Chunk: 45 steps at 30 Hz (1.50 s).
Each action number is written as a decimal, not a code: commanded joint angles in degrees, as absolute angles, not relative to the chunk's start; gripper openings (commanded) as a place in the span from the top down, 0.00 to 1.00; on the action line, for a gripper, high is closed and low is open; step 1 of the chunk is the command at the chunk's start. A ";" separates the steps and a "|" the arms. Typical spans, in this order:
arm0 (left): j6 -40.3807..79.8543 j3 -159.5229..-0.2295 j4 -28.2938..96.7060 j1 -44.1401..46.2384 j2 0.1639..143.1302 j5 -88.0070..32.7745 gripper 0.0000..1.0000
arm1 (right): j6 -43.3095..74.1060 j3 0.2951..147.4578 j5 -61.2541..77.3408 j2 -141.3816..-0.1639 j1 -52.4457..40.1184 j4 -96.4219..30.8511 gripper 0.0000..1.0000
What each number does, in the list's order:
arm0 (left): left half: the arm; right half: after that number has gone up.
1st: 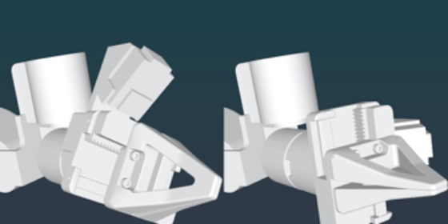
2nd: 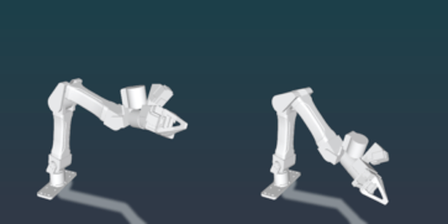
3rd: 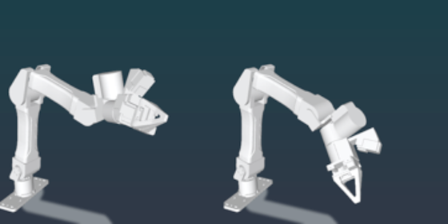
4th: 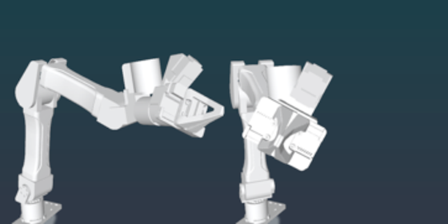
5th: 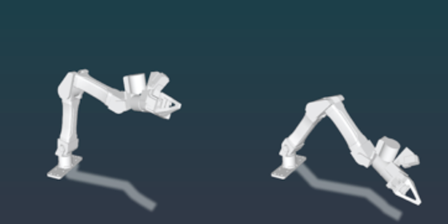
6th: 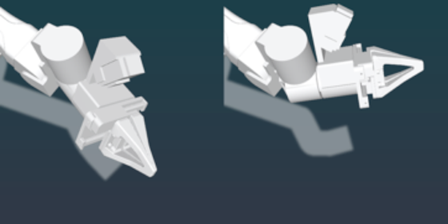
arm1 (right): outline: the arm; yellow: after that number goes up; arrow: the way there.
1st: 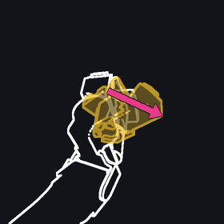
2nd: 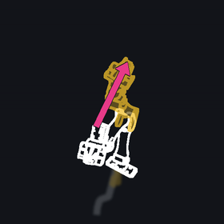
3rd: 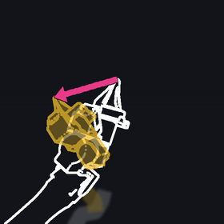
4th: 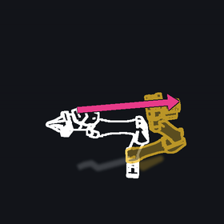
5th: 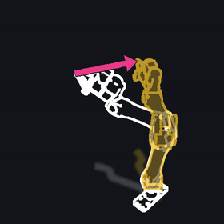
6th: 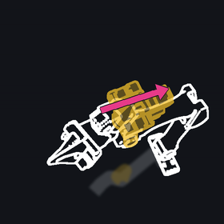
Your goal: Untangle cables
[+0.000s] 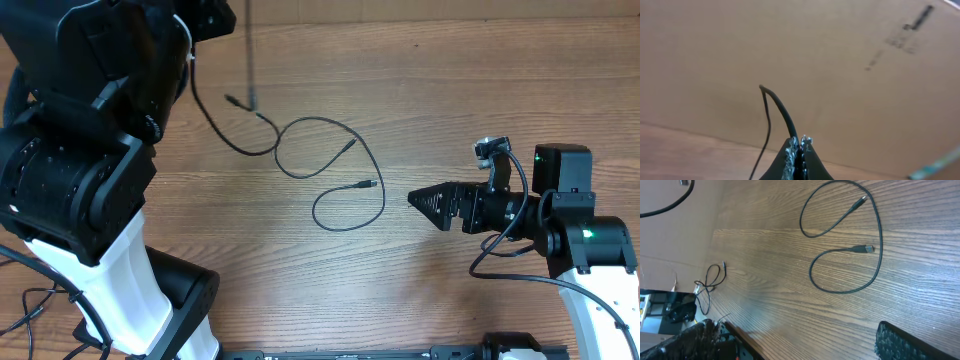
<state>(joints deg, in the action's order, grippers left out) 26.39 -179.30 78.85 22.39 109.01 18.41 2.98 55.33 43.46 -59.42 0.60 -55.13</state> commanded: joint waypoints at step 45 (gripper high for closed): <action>25.69 -175.52 96.79 -1.67 108.33 38.89 0.96 | 2.74 56.64 43.51 -59.29 0.38 -55.07 0.00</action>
